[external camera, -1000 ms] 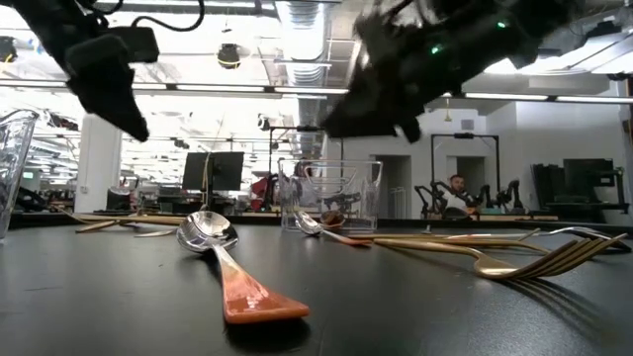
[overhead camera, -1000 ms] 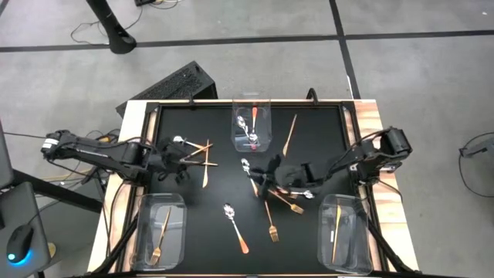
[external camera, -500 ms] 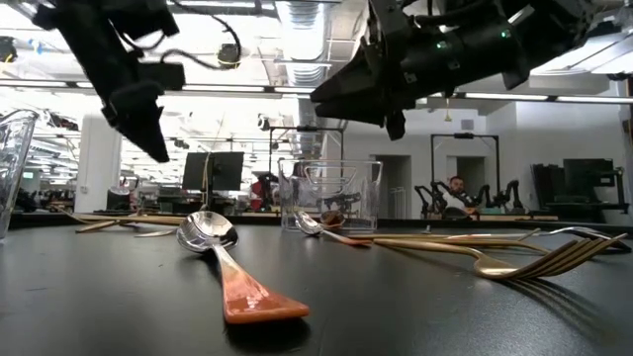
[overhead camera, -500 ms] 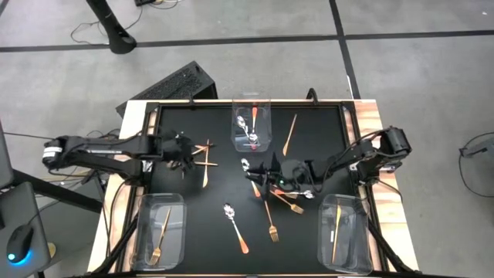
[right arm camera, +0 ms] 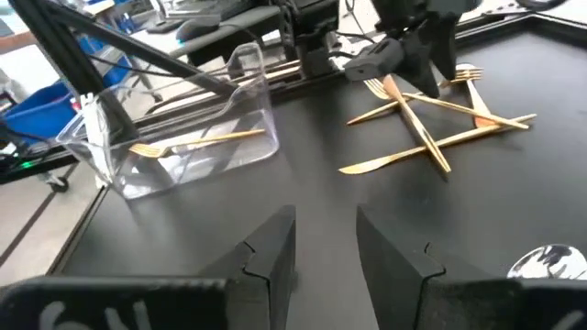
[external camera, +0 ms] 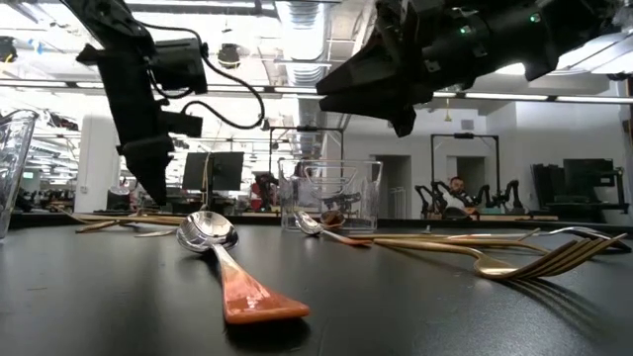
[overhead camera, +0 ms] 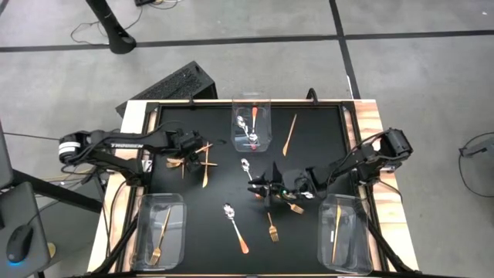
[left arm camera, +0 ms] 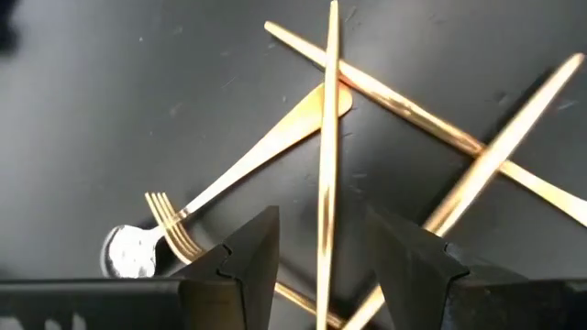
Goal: Sort silverware by color (type)
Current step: Put the gold fork into the bottom left transparent bin
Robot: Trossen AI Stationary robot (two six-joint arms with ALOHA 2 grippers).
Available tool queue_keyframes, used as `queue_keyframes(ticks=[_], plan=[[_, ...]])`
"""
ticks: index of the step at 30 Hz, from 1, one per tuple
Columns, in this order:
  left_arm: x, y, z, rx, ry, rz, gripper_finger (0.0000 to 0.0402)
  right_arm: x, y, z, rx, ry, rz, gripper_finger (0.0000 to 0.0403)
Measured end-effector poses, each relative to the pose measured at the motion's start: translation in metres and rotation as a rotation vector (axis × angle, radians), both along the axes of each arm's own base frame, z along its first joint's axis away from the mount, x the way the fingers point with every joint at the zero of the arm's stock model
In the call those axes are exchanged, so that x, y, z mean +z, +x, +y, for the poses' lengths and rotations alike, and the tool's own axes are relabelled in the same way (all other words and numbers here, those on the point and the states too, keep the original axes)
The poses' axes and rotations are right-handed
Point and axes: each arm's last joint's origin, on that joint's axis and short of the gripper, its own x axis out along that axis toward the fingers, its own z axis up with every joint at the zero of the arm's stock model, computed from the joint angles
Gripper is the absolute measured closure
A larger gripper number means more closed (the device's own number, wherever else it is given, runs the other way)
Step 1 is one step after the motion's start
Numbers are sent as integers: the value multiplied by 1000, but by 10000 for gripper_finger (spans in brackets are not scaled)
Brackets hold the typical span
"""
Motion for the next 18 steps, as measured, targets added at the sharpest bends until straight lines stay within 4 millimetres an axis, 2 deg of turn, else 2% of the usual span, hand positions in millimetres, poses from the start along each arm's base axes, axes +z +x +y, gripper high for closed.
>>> queue_keyframes(ticks=[18], plan=[[-26,8,6,-38,-80,111,319,-4,-2,3,-13,-21,35,264]])
